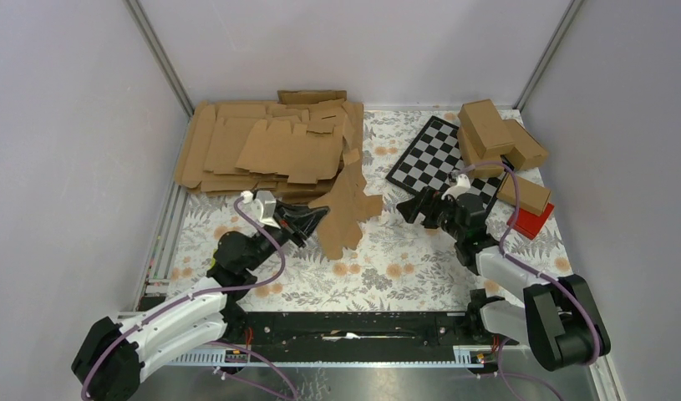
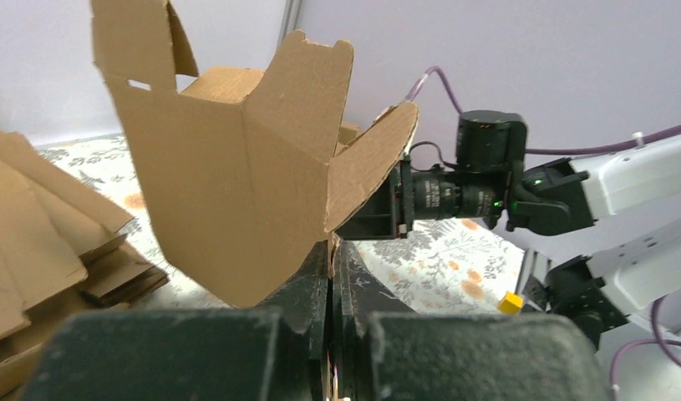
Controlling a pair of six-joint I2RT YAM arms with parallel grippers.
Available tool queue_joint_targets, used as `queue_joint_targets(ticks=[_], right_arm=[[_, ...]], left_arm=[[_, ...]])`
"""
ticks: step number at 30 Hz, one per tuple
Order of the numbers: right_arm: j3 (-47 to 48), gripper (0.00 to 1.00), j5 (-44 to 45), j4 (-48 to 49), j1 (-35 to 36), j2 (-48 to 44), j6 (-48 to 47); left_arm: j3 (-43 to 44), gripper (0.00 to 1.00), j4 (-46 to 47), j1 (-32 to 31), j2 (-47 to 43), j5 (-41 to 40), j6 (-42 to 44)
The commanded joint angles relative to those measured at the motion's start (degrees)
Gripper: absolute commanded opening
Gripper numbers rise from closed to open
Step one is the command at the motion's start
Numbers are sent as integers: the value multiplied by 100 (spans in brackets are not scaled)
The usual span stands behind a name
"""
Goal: Fold the paper box
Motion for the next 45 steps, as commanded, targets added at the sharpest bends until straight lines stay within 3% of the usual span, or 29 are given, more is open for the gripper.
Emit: queue_joint_targets(ticks=[1,9,23,30,36,45], right_arm=[[435,100,-112,-428,-65,-101,-61],[496,100,-491,-410,-282,-365,524],[-317,100,-826,-394,-613,-1722,950],[-329,99,-1194,-260,-637,-1901,959],[50,100,-1795,179,-639,-1701,1215],[72,100,-2665,2279,-673,-744,2511]], left_arm=[[606,0,-60,-35,-74,330,-355],[1807,0,-1312,-235,631,732,-751],[3168,0,-3476,-572,365,582,-265],[4128,0,-4354,-574,469,1552,-60],[5073,0,-5401,-570,668,1727,444],[5715,0,-5854,-573,903,1700,816]])
